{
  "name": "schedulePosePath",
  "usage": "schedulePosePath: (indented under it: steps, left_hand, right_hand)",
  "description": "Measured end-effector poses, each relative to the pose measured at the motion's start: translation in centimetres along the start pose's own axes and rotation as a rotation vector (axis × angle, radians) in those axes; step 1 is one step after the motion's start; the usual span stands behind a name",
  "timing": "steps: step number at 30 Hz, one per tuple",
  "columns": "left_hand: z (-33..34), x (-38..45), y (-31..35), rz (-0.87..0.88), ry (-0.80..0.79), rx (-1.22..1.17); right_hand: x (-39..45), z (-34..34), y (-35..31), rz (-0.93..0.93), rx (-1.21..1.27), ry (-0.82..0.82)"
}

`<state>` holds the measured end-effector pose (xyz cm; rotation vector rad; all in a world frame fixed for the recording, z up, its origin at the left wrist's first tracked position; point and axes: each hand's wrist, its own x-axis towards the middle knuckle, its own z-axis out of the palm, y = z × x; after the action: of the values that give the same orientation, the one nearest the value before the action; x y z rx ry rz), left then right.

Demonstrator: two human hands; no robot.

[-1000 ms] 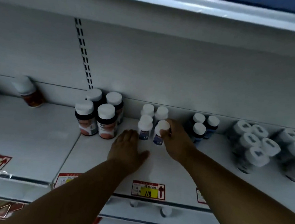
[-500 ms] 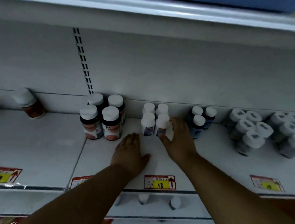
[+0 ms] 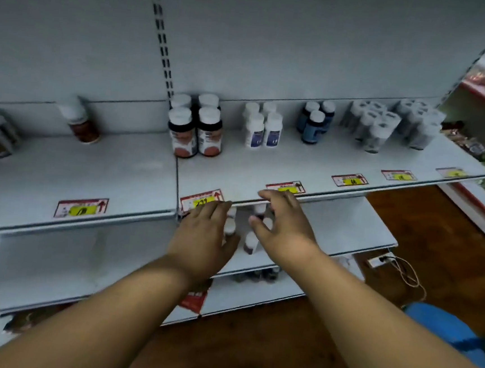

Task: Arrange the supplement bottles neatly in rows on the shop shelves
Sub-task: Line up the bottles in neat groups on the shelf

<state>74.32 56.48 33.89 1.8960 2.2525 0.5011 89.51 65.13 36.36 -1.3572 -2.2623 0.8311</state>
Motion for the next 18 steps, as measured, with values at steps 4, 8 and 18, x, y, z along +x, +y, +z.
schedulePosePath:
  steps: [4,8,18]
  left_hand:
    - [1.1,-4.0,-0.3,-0.109,-0.005,-0.002]
    - [4.9,-6.5,-1.8,-0.176,-0.04,0.013]
    - [21.0,-3.2,-12.6,-0.251,-0.095,-0.031]
  right_hand:
    - [-3.2,2.5,0.4,-0.06,0.04,-0.07]
    - [-5.3,6.7,3.7,-0.032,0.06,-0.122]
    - [-1.3,24.4,16.1,0.145,0.149,-0.154]
